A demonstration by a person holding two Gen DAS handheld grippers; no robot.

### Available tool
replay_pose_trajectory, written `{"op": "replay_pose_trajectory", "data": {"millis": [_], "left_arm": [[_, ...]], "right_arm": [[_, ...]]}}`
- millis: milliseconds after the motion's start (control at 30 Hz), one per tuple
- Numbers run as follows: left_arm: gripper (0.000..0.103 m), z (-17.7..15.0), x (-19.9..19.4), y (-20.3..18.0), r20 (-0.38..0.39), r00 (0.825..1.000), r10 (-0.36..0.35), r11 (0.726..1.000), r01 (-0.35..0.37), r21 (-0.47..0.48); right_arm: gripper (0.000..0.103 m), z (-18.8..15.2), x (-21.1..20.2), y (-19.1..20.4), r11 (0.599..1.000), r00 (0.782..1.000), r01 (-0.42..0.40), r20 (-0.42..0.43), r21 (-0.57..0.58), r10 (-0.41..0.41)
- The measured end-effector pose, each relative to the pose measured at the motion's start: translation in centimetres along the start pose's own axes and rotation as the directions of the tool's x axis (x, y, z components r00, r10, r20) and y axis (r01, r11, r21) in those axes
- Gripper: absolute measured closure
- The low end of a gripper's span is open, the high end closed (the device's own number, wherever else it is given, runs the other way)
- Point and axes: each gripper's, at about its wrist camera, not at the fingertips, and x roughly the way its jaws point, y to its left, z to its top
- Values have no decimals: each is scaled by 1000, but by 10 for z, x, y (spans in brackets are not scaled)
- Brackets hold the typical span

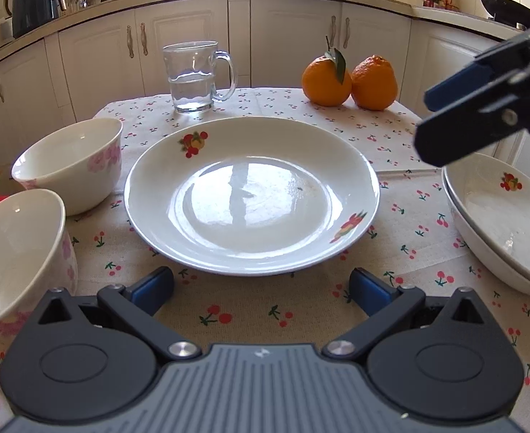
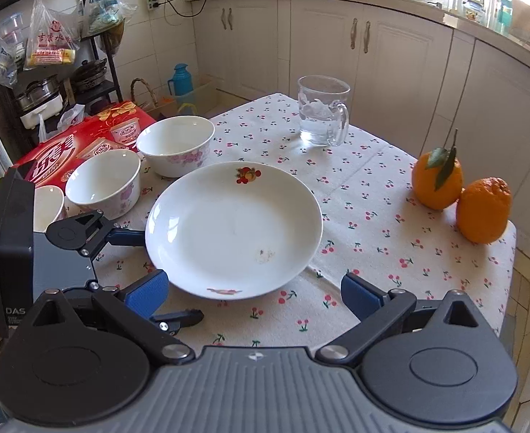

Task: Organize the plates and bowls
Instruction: 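Move the right tool to the rim of the central white plate, then close the right tool on the central white plate's rim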

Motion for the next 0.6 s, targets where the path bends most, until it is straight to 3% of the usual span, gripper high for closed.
{"op": "replay_pose_trajectory", "data": {"millis": [267, 400, 600], "left_arm": [[3, 0, -3, 3, 12, 1000, -13, 1000, 13, -13], [13, -1, -5, 3, 24, 1000, -8, 1000, 8, -2], [18, 0, -7, 5, 28, 1000, -4, 1000, 4, -8]], "right_arm": [[0, 33, 47, -21, 997, 996, -56, -73, -55, 52], [0, 45, 66, -30, 992, 992, -89, -99, -92, 79], [2, 64, 96, -48, 986, 982, -151, -123, -77, 141]]}}
